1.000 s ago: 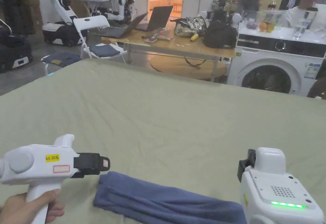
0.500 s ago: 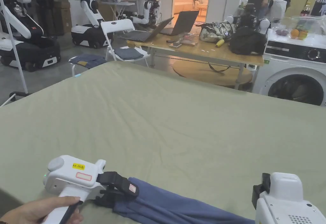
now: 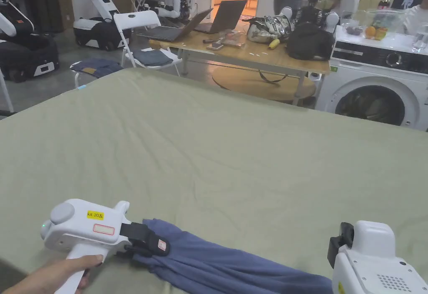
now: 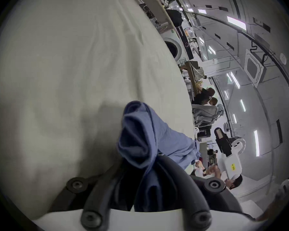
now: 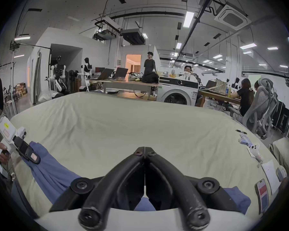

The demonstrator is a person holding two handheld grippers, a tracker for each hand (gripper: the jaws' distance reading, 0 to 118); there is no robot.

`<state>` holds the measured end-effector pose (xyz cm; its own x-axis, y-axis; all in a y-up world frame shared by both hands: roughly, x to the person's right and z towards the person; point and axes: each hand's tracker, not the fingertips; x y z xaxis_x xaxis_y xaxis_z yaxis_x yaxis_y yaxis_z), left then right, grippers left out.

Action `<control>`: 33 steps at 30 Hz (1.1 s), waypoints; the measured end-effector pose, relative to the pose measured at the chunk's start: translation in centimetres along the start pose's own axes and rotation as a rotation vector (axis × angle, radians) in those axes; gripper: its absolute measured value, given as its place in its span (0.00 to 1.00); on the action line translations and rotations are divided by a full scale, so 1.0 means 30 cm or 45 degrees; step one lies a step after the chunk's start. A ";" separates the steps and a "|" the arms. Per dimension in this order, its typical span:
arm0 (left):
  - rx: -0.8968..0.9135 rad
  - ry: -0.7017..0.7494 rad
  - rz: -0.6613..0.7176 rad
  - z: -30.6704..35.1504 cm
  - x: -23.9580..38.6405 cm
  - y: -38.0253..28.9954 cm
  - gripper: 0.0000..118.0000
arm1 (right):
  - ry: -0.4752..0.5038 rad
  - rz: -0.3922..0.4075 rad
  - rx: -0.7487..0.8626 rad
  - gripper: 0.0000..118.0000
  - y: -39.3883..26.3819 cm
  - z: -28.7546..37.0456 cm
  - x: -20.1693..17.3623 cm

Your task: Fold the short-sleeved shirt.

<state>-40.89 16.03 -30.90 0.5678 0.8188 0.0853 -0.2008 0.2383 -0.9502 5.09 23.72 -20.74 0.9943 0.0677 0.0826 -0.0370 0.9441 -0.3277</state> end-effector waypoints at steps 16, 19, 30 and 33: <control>0.186 0.200 -0.192 0.237 0.223 -0.046 0.03 | 0.021 -0.040 0.045 0.00 0.044 0.007 0.009; 0.191 0.231 -0.230 0.227 0.275 -0.067 0.03 | 0.019 -0.051 0.043 0.00 0.045 0.012 0.016; 0.051 0.177 -0.364 0.055 0.542 -0.112 0.03 | -0.001 -0.078 0.048 0.00 0.056 0.046 0.072; -0.022 0.104 -0.372 -0.071 0.600 -0.131 0.03 | -0.005 -0.079 0.047 0.00 0.055 0.056 0.085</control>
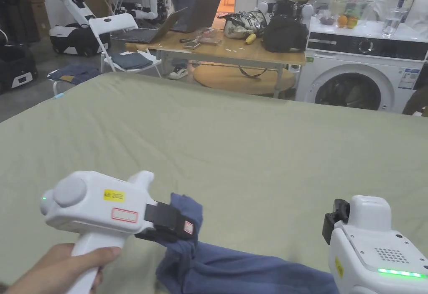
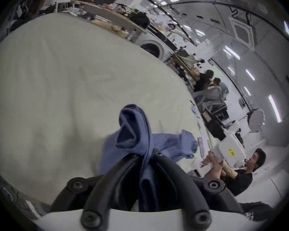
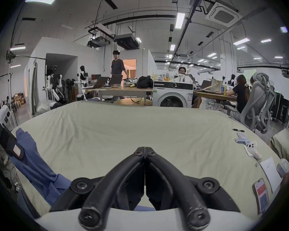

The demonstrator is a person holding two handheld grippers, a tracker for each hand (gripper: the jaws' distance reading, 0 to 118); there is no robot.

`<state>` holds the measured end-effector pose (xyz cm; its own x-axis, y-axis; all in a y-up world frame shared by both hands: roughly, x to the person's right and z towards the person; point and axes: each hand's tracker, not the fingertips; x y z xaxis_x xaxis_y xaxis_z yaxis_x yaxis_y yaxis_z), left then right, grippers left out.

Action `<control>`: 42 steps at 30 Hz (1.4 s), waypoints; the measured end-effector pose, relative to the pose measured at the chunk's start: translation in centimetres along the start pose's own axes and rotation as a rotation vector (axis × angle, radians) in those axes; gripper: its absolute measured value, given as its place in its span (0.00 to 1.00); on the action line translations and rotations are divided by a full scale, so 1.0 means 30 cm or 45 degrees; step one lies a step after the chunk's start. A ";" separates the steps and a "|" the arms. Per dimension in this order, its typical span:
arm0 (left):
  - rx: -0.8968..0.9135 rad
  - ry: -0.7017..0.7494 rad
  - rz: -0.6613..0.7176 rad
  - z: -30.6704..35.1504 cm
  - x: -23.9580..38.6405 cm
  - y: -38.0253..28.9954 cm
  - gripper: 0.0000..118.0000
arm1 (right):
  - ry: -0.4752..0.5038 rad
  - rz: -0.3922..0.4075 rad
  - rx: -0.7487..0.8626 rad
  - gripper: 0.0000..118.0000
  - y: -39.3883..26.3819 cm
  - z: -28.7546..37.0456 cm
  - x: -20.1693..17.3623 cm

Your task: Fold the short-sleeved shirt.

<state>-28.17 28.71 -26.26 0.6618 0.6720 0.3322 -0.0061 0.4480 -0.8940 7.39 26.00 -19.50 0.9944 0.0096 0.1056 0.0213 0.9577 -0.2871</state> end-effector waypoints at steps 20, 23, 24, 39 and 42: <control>-0.308 0.057 0.059 -0.478 0.071 -0.043 0.39 | -0.075 0.005 -0.074 0.00 -0.054 0.026 0.092; -0.236 -0.073 0.112 -0.382 0.073 -0.021 0.39 | -0.073 0.007 -0.071 0.00 -0.051 0.034 0.092; -0.198 -0.096 0.132 -0.356 0.067 -0.015 0.39 | -0.072 0.005 -0.070 0.00 -0.050 0.037 0.094; -0.355 -0.030 -0.010 -0.627 0.034 -0.136 0.01 | -0.074 -0.008 -0.073 0.00 -0.053 0.050 0.114; -0.330 -0.164 0.028 -0.647 0.028 -0.154 0.01 | -0.076 -0.008 -0.071 0.00 -0.055 0.056 0.122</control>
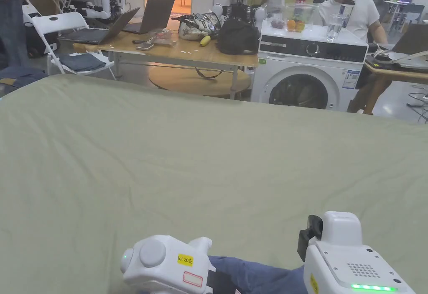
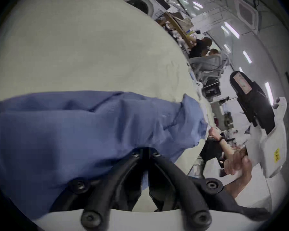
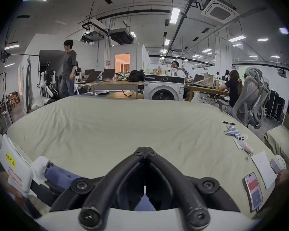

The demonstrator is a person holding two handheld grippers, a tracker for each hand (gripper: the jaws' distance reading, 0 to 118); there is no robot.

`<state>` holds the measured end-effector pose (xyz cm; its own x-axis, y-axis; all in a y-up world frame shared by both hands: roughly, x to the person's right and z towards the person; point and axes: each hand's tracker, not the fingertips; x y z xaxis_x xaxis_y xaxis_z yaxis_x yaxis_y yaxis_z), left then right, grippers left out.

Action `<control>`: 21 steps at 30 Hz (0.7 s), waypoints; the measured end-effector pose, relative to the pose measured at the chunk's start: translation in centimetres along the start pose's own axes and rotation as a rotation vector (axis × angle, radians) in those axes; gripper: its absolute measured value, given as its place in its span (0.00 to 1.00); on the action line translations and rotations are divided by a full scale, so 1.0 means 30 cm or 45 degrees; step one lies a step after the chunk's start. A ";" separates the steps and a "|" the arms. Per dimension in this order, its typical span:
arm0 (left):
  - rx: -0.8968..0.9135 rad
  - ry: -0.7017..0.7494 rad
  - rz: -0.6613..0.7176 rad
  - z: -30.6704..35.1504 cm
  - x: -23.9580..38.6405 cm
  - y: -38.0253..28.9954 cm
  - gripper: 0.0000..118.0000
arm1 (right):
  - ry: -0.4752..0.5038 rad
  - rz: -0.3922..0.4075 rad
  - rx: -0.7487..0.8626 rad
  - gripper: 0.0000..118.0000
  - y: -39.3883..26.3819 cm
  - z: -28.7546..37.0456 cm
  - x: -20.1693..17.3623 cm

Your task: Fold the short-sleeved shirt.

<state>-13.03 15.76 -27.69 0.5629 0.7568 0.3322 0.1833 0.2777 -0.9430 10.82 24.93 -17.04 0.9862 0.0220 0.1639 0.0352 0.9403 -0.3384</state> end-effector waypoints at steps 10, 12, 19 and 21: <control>-0.006 0.053 -0.040 -0.047 -0.005 0.008 0.00 | -0.014 0.002 -0.004 0.00 -0.006 0.006 0.010; -0.010 0.059 -0.049 -0.014 0.012 0.013 0.00 | -0.022 0.001 -0.001 0.00 -0.006 0.006 0.013; 0.190 0.079 -0.047 0.357 -0.009 0.028 0.00 | -0.015 -0.027 0.018 0.00 0.010 -0.002 0.014; 0.244 0.098 -0.022 0.456 -0.052 0.024 0.06 | -0.011 -0.026 0.020 0.00 0.013 -0.009 0.006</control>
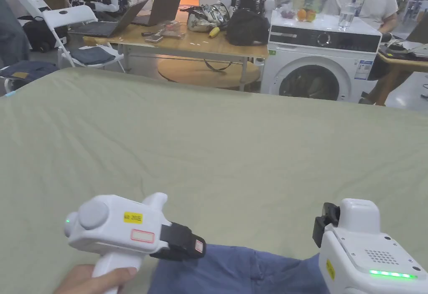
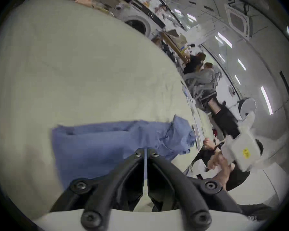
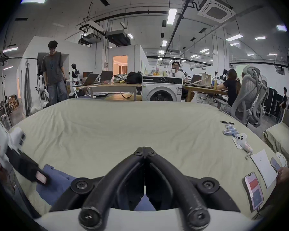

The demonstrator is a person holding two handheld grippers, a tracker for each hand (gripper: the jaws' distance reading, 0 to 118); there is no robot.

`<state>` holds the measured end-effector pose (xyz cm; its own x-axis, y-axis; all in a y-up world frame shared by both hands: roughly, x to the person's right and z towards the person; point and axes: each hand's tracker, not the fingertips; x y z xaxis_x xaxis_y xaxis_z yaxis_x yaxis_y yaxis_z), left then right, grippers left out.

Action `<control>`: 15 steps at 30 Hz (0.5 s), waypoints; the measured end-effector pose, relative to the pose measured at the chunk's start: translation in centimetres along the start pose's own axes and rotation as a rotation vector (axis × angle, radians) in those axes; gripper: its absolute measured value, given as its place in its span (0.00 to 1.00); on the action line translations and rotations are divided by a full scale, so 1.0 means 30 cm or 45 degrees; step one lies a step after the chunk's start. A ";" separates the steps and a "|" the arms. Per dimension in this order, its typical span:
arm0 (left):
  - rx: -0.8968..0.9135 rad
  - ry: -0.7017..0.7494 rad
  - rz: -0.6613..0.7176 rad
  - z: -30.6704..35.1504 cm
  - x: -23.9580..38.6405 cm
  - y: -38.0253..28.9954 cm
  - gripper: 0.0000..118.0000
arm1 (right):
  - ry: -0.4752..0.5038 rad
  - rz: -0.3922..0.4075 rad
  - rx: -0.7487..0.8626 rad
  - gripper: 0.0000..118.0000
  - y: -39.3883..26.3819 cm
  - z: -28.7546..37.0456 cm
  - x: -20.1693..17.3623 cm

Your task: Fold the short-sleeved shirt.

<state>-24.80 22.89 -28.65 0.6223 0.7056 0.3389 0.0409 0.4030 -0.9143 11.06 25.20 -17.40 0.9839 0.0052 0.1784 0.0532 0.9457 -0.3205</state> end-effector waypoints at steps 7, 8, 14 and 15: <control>0.043 0.061 0.104 0.134 -0.203 -0.020 0.47 | 0.040 -0.004 -0.011 0.00 -0.003 -0.016 -0.045; 0.037 0.046 0.131 0.122 -0.213 -0.033 0.47 | 0.046 -0.002 -0.015 0.00 -0.004 -0.017 -0.052; -0.085 -0.117 0.232 -0.004 -0.397 -0.079 0.47 | 0.053 0.004 -0.029 0.00 -0.013 -0.019 -0.059; -0.072 -0.181 0.234 -0.015 -0.410 -0.087 0.47 | 0.051 0.005 -0.030 0.00 -0.013 -0.019 -0.058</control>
<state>-32.20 12.89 -30.53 0.5075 0.8405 0.1898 -0.0165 0.2297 -0.9731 9.43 24.63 -18.12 0.9902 -0.0044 0.1395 0.0525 0.9378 -0.3431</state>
